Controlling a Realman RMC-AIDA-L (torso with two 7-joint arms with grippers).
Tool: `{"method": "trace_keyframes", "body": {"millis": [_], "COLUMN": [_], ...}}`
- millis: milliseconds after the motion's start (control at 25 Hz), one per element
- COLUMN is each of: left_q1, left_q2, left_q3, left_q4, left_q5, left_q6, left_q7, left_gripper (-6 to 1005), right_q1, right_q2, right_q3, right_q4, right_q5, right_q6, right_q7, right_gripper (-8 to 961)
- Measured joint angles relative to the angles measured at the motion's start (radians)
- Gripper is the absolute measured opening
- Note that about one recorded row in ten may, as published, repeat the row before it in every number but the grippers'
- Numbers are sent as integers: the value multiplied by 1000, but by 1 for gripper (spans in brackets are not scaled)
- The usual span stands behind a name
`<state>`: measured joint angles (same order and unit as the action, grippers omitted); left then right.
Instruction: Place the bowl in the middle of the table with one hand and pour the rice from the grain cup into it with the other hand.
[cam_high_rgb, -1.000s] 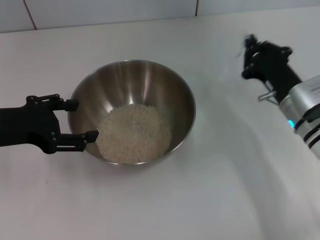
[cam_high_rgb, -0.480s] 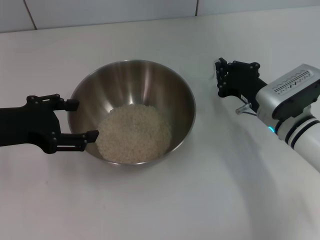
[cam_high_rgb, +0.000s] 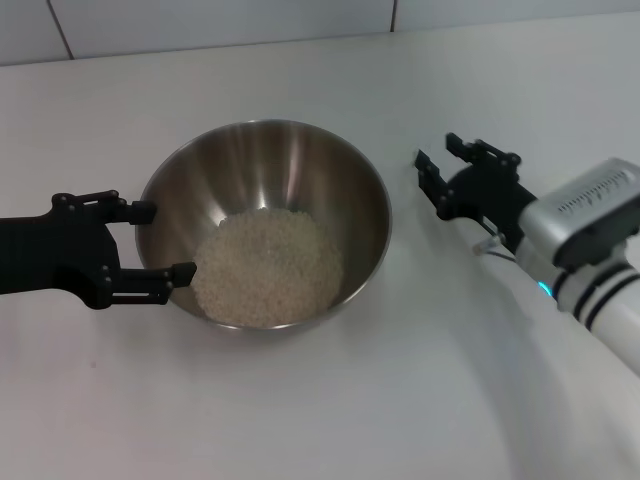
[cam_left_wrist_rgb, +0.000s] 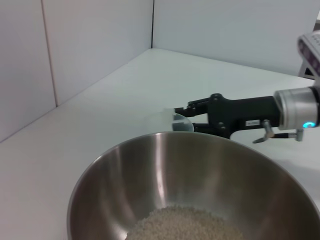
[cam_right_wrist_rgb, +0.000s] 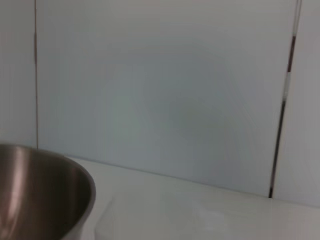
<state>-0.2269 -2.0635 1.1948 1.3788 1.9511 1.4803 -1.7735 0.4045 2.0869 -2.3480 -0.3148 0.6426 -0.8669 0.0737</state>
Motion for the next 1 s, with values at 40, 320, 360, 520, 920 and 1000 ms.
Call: {"method": "trace_keyframes", "body": {"millis": [40,320,360,520,920,1000], "left_q1": [0,0,0,0,-3,-3], "left_q2": [1,0,-1,-1,-1,0], "left_q3": [0,2,2,2,5,5], "left_q4": [0,-3,-4,-5,-6,-3], "left_q5": [0,0,0,0,0,7], "left_q6": [0,1,2,1,1,1], "left_q7": [0,2,3,7,5,2], "left_gripper": [866,867,867,867,866,866], "right_q1": [-22,-243,-252,-190,167,231], "right_q2": [0,6,1,-51,-335,-357], "right_q3": [7,245,328,361,360,361], "right_q4": [-9,3,50,152,263,259], "right_q5": [-3,3,-7,-103,-925,-1070], "right_q6": [-18,-422,-551,-742,-846,-820], "right_q7": [0,167,280,390,745,806], "right_gripper": [292,538,762,779,813,811]}}
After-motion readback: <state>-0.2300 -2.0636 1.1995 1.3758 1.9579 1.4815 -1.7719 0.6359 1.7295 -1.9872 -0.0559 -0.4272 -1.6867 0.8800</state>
